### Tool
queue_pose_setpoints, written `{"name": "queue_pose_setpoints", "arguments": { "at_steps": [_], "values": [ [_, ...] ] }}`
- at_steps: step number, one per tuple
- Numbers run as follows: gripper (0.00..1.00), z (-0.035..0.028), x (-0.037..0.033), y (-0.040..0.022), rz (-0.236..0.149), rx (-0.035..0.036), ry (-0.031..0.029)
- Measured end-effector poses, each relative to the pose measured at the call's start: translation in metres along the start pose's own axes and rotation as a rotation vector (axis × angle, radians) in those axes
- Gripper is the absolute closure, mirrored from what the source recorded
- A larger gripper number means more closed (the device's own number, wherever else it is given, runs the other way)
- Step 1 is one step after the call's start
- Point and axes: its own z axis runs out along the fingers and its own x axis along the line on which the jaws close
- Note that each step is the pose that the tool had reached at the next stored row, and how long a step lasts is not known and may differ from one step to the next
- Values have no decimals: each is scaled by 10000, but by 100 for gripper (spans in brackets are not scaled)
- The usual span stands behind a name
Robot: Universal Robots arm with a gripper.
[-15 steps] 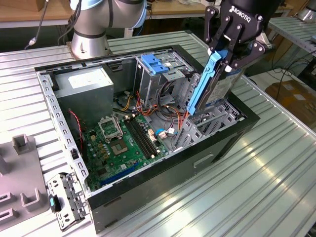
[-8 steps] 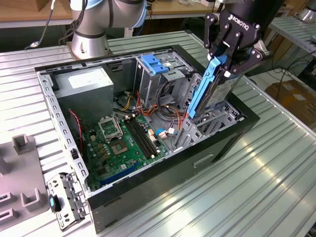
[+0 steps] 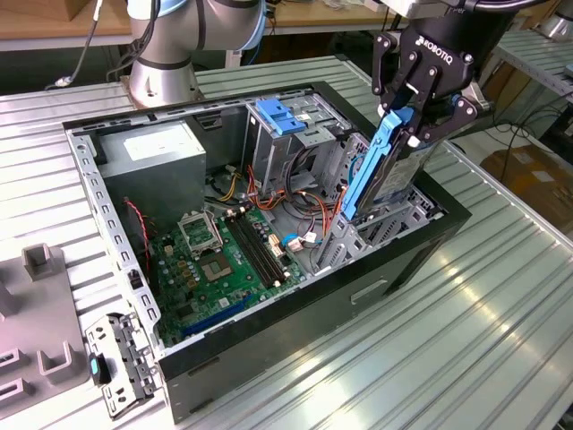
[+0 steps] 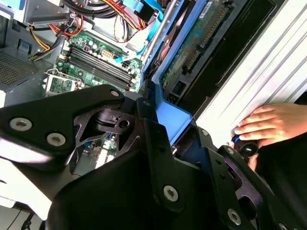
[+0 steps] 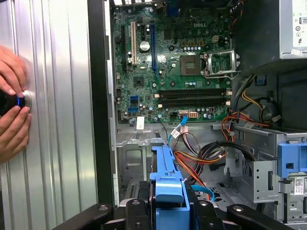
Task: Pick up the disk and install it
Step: 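Insert the disk into the insertion slot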
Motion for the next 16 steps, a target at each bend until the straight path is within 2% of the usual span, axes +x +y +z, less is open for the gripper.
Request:
{"name": "queue_pose_setpoints", "arguments": {
  "at_steps": [9, 16],
  "values": [
    [63, 3, 0, 0, 0, 0, -2],
    [63, 61, 2, 2, 0, 0, 4]
  ]
}}
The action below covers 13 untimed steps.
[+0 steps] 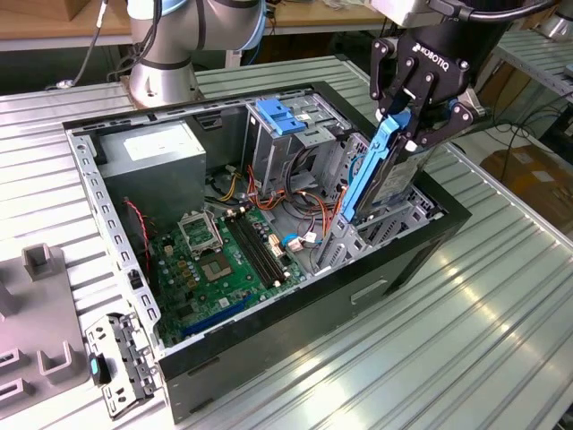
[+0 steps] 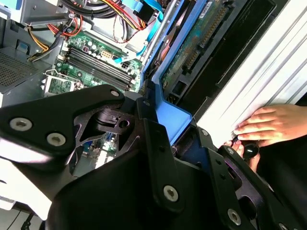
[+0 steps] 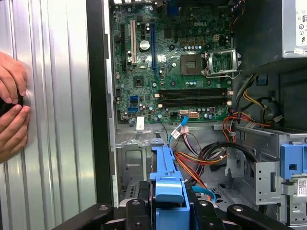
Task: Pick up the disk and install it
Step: 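Insert the disk into the insertion slot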
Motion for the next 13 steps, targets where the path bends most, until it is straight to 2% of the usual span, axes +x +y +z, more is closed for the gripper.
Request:
{"name": "queue_pose_setpoints", "arguments": {
  "at_steps": [9, 13],
  "values": [
    [63, 95, 14, 3, 1, -1, 0],
    [63, 157, 15, 5, 0, 1, -5]
  ]
}}
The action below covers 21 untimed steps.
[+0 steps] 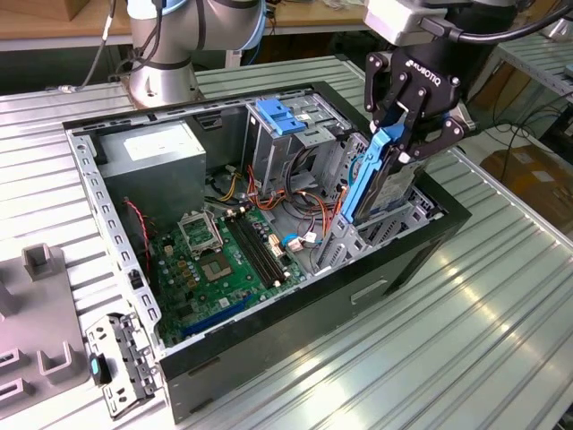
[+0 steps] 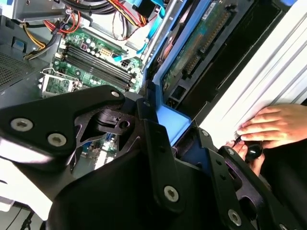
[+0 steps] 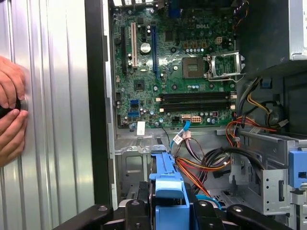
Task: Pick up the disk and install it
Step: 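Insert the disk into the insertion slot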
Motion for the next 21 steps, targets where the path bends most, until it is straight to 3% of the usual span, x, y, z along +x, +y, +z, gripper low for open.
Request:
{"name": "queue_pose_setpoints", "arguments": {
  "at_steps": [4, 14, 17, 19, 21],
  "values": [
    [63, 38, 0, 1, 0, -1, 2],
    [63, 41, 0, 1, 0, -1, 1],
    [55, 43, 0, 2, 0, 0, -2],
    [55, 70, 1, 3, 1, -3, -3],
    [57, 136, 2, 2, 0, -5, 0]
  ]
}}
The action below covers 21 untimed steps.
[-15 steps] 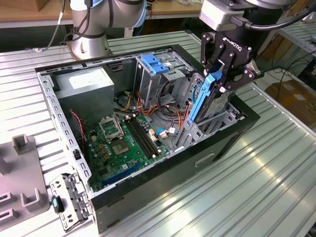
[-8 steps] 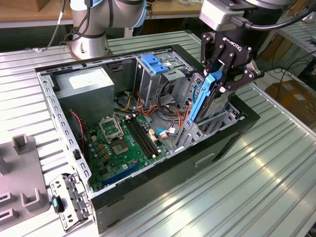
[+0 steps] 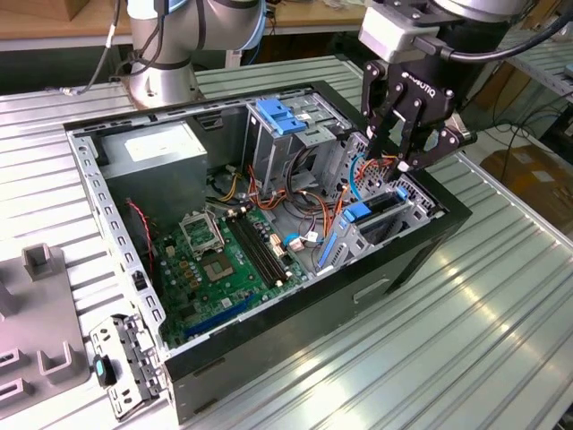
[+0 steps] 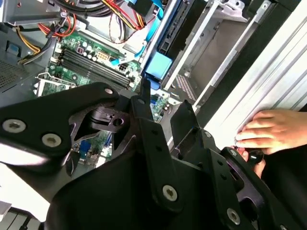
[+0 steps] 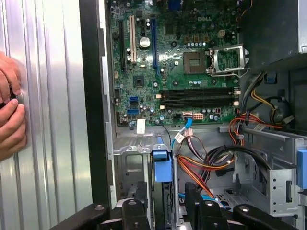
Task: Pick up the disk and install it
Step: 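Insert the disk into the insertion slot, then insert the first disk wire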
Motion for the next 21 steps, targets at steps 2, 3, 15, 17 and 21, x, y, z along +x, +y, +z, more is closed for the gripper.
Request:
{"name": "queue_pose_setpoints", "arguments": {
  "at_steps": [2, 3, 15, 17, 21],
  "values": [
    [70, 49, 0, -4, 0, 0, 1],
    [76, 68, 0, -5, 0, 0, 1],
    [89, 223, 2, -10, 0, 0, 0],
    [89, 223, 2, -10, 0, 0, -1],
    [89, 224, 2, -10, 0, 0, 0]
  ]
}}
